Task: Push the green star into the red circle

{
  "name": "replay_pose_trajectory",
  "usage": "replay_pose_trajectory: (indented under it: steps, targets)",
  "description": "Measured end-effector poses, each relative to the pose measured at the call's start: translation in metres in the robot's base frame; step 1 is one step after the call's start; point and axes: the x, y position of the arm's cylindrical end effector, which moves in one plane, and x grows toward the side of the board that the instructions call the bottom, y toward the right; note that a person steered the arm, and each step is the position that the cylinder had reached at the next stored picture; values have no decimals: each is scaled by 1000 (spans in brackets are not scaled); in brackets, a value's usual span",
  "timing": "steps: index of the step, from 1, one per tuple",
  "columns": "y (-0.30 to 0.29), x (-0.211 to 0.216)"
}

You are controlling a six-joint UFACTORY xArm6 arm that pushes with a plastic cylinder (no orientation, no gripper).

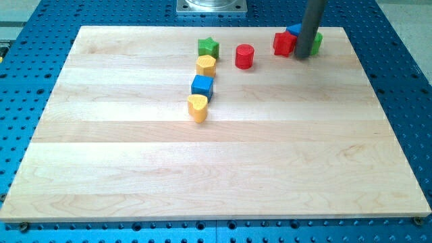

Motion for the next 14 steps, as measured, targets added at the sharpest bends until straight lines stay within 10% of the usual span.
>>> replay_pose_trajectory:
  steps: [4, 8, 14]
  targets:
    - [-49, -13]
    - [-249, -27]
    - [-126, -14]
